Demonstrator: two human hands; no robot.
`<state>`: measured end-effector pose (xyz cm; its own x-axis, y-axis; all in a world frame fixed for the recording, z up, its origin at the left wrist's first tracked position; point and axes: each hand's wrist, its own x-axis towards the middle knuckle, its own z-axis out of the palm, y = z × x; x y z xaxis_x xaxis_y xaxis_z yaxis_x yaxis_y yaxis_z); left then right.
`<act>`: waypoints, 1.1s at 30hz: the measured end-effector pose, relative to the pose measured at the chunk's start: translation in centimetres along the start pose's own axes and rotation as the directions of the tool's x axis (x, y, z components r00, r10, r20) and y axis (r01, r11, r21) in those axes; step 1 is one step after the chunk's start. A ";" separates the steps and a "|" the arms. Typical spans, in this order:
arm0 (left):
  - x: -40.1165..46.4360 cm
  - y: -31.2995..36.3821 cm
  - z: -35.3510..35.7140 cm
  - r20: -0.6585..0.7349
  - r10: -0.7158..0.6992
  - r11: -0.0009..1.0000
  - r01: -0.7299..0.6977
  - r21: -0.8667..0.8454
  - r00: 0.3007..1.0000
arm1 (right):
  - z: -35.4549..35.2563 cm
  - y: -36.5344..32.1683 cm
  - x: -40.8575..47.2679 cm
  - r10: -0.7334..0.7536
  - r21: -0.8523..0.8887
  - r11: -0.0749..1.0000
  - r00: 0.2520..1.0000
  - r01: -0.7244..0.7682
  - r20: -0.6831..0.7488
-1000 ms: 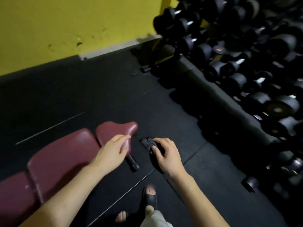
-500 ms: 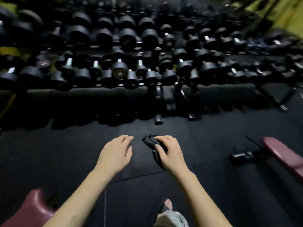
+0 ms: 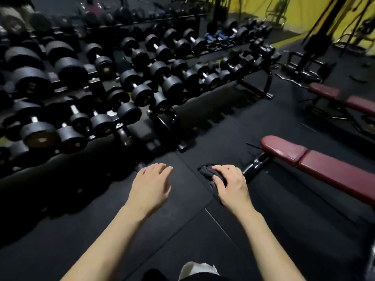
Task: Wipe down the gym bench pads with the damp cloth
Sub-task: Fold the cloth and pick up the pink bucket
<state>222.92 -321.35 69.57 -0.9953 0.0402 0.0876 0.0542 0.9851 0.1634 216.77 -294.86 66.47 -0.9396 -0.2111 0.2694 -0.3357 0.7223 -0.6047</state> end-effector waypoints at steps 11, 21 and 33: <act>22.3 0.8 1.2 0.005 0.040 0.989 -0.039 -0.143 0.999 | -0.6 6.2 19.0 0.079 0.090 0.994 0.988 -0.068 -0.131; 51.0 -1.5 3.2 0.037 0.348 0.936 -0.345 -0.074 0.937 | 2.1 12.0 39.7 0.238 0.062 0.971 0.947 -0.230 -0.214; 76.6 8.1 6.4 0.079 0.606 0.791 -0.589 -0.167 0.791 | -2.7 24.2 52.3 0.487 0.088 0.856 0.737 -0.510 -0.468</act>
<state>146.56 -309.23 71.31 -0.7612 0.6421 0.0906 0.6423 0.7273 0.2416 159.66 -286.64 67.98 -0.8248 0.5046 0.2552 0.1858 0.6681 -0.7205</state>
